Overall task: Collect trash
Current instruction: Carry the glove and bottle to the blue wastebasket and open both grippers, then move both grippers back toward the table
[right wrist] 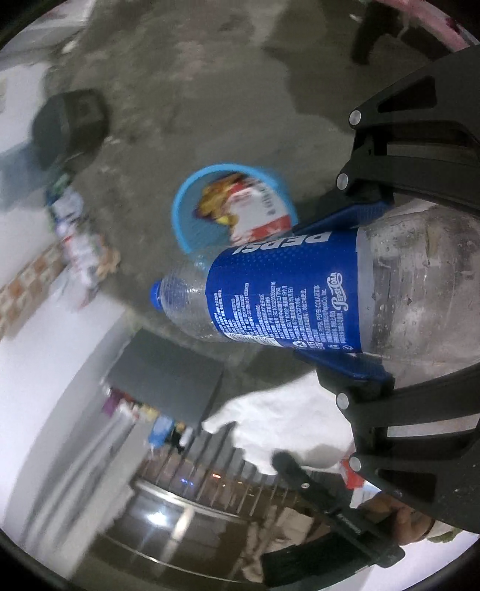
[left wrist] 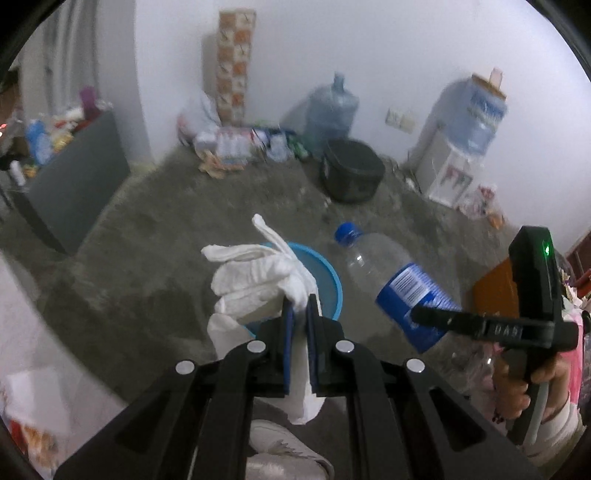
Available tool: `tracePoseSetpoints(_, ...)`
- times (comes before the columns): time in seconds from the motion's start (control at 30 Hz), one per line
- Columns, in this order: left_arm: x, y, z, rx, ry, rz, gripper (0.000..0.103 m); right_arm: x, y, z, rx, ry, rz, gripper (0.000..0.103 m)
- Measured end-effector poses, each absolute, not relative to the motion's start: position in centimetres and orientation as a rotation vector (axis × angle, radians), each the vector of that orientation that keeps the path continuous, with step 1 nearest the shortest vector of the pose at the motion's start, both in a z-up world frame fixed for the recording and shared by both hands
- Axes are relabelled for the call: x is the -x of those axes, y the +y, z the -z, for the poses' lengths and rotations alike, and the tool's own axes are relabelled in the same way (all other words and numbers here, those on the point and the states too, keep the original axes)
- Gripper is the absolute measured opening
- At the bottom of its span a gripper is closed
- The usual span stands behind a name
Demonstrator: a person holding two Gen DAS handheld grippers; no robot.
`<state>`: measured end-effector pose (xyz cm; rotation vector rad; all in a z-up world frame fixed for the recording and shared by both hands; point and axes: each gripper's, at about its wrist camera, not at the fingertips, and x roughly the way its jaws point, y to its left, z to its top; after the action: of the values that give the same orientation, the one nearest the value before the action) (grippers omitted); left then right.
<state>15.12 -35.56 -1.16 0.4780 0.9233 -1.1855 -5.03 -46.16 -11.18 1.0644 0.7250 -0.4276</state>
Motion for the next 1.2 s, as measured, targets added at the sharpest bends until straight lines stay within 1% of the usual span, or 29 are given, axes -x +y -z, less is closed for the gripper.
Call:
tracePoseSetpoints(0.17, -17.1, -41.5, 4.9, -0.564, 0.976, 1.174, 0.007, 1.7, -50.1, 15.5, -1.174, 0.796, 0.410, 0.058)
tracePoseSetpoints(0.2, -17.5, -42.5, 5.5, -0.576, 0.981, 1.175, 0.008, 1.1, -51.1, 16.2, -1.195, 0.808, 0.411, 0.058)
tracePoseSetpoints(0.23, -18.1, -43.8, 6.4, -0.587, 0.991, 1.185, 0.012, -0.2, -52.4, 17.5, -1.219, 0.822, 0.422, 0.060)
tracePoseSetpoints(0.27, -18.6, -45.2, 7.5, -0.594, 1.004, 1.216, 0.031, -1.0, -53.5, 18.3, -1.239, 0.823, 0.433, 0.068)
tracePoseSetpoints(0.3, -19.0, -46.1, 8.3, -0.599, 1.010, 1.223, 0.049, -1.7, -54.4, 19.4, -1.260, 0.812, 0.445, 0.071)
tracePoseSetpoints(0.33, -19.8, -47.0, 9.5, -0.603, 0.999, 1.171, 0.051, -2.2, -55.2, 20.3, -1.276, 0.801, 0.456, 0.074)
tracePoseSetpoints(0.43, -20.8, -47.8, 11.1, -0.570, 1.037, 1.128, 0.051, -2.1, -56.6, 22.7, -1.299, 0.836, 0.529, 0.074)
tracePoseSetpoints(0.5, -21.3, -47.4, 11.3, -0.535, 1.069, 1.107, 0.051, -1.1, -56.4, 23.0, -1.333, 0.795, 0.534, 0.074)
tracePoseSetpoints(0.73, -20.2, -45.2, 9.4, -0.558, 1.015, 1.130, 0.051, 2.1, -54.2, 21.0, -1.281, 0.735, 0.607, 0.074)
tracePoseSetpoints(0.87, -19.3, -43.1, 6.6, -0.527, 0.984, 1.136, 0.051, 2.9, -52.7, 18.5, -1.200, 0.706, 0.645, 0.074)
tracePoseSetpoints(0.93, -18.7, -41.4, 4.5, -0.491, 0.961, 1.151, 0.053, 2.8, -51.4, 16.5, -1.120, 0.703, 0.655, 0.074)
tracePoseSetpoints(0.97, -18.5, -40.7, 3.8, -0.479, 0.949, 1.153, 0.057, 2.5, -50.7, 15.7, -1.086, 0.706, 0.655, 0.074)
tracePoseSetpoints(1.03, -17.9, -38.4, 1.9, -0.444, 0.912, 1.155, 0.059, 1.7, -49.3, 13.8, -0.996, 0.709, 0.654, 0.074)
tracePoseSetpoints(1.2, -16.9, -32.8, -1.3, -0.395, 0.863, 1.117, 0.069, -0.3, -45.2, 10.0, -0.810, 0.722, 0.615, 0.080)
